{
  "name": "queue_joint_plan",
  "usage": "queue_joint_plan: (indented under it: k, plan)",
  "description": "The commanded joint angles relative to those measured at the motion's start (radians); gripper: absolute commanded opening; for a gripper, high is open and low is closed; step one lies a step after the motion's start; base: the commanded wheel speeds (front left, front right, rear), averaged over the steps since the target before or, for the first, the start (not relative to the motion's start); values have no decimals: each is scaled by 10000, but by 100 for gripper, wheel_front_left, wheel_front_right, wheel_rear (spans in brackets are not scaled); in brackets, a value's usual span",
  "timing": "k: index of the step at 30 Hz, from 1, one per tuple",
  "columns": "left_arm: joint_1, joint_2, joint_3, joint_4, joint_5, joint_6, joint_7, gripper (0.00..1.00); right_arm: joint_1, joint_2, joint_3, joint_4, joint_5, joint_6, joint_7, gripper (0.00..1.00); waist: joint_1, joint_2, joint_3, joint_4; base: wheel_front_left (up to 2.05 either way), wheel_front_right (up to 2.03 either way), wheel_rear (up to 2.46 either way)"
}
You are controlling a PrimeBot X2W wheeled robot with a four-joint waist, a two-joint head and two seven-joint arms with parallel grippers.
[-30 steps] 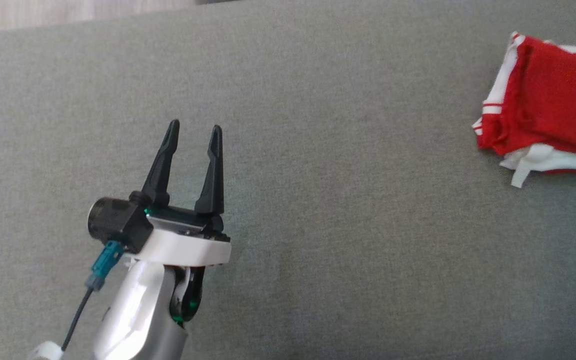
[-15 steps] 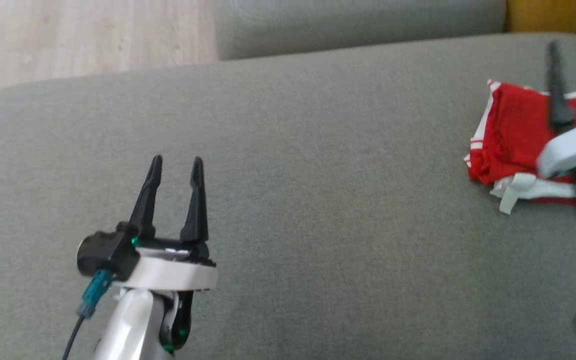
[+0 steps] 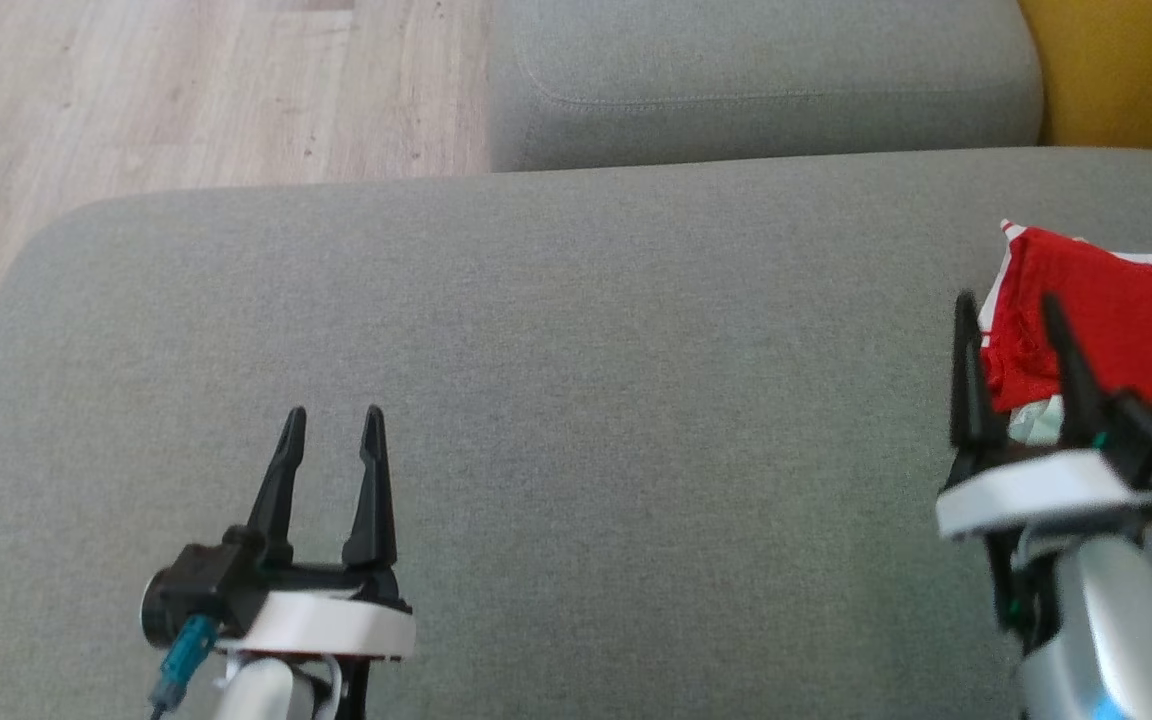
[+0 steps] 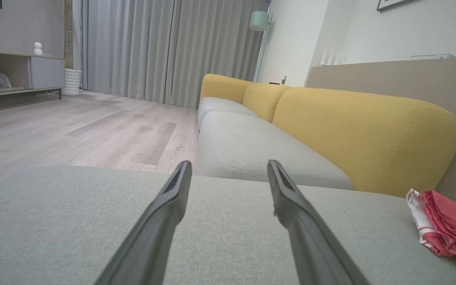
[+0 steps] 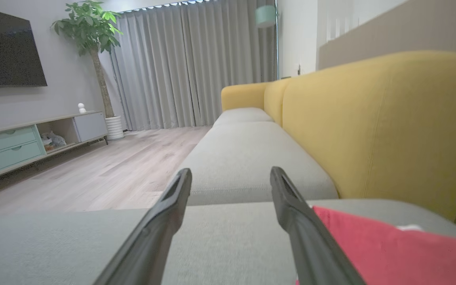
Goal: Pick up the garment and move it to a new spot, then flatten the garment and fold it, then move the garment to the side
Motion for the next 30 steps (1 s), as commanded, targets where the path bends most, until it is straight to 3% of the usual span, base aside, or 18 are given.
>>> queue_joint_plan:
  k: [1, 11, 19, 30]
  plan:
    - [-165, 49, 418, -254, 148, -10, -49, 100, 58, 52, 461, -60, 510, 63, -232, 100, 1, -1, -60, 45, 0, 0, 0]
    - [203, 49, 603, -131, 185, -12, -49, 100, 1143, 57, 1156, 791, 930, 63, -594, 100, 1, -1, -153, 67, 0, 0, 0]
    - [151, 49, 599, 2, 209, 13, -49, 100, 1042, 57, 1068, 499, 626, 63, -610, 100, 1, -1, -106, -47, 0, 0, 0]
    - [55, 49, 673, 205, -719, -11, -49, 100, 1099, 58, 1140, 139, 634, 63, -612, 100, 1, -1, -69, -137, 0, 0, 0]
